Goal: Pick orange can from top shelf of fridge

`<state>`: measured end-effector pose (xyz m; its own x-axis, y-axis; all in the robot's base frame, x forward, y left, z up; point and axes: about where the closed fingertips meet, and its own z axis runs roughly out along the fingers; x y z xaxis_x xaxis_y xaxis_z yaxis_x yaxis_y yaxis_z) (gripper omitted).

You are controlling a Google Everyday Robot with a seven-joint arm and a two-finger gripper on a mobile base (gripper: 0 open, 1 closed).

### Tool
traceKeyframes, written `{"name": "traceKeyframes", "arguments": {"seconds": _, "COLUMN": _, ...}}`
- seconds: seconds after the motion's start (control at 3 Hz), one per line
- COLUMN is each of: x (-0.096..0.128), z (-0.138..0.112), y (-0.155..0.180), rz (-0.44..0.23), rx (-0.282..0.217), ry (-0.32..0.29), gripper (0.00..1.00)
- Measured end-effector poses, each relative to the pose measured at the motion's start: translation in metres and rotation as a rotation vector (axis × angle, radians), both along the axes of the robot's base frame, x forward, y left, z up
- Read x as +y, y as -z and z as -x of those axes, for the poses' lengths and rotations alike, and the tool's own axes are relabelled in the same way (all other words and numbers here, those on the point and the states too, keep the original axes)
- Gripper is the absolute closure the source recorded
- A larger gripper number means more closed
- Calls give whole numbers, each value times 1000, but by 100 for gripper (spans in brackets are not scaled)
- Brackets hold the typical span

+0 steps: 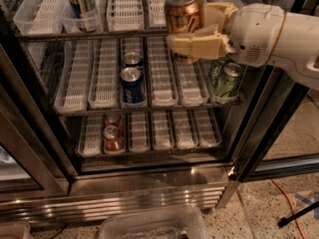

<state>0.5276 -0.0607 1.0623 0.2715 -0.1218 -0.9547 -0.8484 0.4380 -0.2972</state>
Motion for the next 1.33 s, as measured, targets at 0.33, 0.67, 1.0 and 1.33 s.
{"name": "traceKeyframes", "arguments": {"seconds": 0.33, "x": 21, "z": 15, "y": 25, "rz": 48, "rx": 6, "ry": -93, "gripper": 100}}
{"name": "traceKeyframes", "arguments": {"seconds": 0.67, "x": 44, "z": 40, "y": 52, "rz": 46, "rx": 31, "ry": -135, "gripper": 100}}
{"name": "traceKeyframes", "arguments": {"seconds": 1.0, "x": 57, "z": 63, "y": 68, "rz": -30, "rx": 102, "ry": -84, "gripper": 100}}
{"name": "traceKeyframes", "arguments": {"seconds": 1.33, "x": 61, "z": 70, "y": 82, "rz": -80, "rx": 183, "ry": 15, "gripper": 100}}
